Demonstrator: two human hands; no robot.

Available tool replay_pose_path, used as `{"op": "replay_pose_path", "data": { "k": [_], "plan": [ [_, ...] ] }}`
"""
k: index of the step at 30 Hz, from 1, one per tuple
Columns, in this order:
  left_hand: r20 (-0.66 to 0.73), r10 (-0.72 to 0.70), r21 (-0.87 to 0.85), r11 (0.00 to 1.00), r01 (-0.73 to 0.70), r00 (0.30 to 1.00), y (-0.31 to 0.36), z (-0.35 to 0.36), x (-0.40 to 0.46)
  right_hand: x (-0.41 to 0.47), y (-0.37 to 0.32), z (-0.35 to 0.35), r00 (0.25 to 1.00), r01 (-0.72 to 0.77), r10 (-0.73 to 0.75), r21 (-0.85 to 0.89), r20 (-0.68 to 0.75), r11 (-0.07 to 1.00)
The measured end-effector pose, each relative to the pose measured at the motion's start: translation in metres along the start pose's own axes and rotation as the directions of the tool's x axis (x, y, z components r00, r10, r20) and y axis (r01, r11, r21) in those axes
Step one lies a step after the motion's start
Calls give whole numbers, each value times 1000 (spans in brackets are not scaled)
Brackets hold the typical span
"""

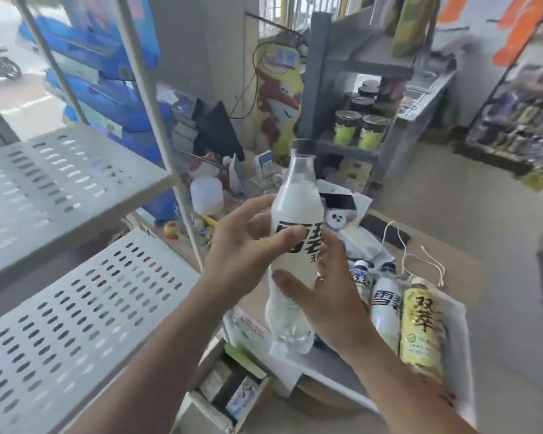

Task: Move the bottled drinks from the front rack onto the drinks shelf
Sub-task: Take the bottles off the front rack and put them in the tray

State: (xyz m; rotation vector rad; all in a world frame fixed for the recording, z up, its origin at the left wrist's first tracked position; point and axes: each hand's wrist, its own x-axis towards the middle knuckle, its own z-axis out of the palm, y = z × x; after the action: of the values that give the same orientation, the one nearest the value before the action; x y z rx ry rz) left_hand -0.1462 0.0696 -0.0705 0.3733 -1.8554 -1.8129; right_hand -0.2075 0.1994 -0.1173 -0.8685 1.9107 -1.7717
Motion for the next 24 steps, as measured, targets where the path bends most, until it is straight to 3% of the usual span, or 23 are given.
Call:
{"op": "replay_pose_path", "data": {
  "k": [3, 7, 12, 14, 17, 20, 24],
  "plan": [
    [44, -49, 2, 999, 49, 998, -10, 27, 7, -12, 7, -16, 985, -49, 41, -47, -169, 998],
    [95, -109, 21, 994, 107, 990, -30, 50, 14, -18, 17, -30, 957, -122, 83, -126, -277, 984],
    [257, -228, 260, 952, 160, 939, -62, 50, 28, -15, 48, -29, 919, -237, 128, -263, -373, 935],
    [279, -254, 451, 886, 107, 926, -78, 43, 33, -10, 65, -24, 887, -322, 161, -329, -433, 888],
    [213, -230, 737, 675, -2, 950, -99, 27, 35, 2, 84, -17, 811, -500, 276, -368, -515, 784],
    [262, -207, 827, 552, -108, 943, -120, 12, 30, 13, 97, -14, 753, -622, 341, -439, -562, 648],
    [315, -183, 829, 532, -176, 931, -141, -1, 27, 21, 108, -6, 734, -663, 302, -542, -609, 517]
  ]
}}
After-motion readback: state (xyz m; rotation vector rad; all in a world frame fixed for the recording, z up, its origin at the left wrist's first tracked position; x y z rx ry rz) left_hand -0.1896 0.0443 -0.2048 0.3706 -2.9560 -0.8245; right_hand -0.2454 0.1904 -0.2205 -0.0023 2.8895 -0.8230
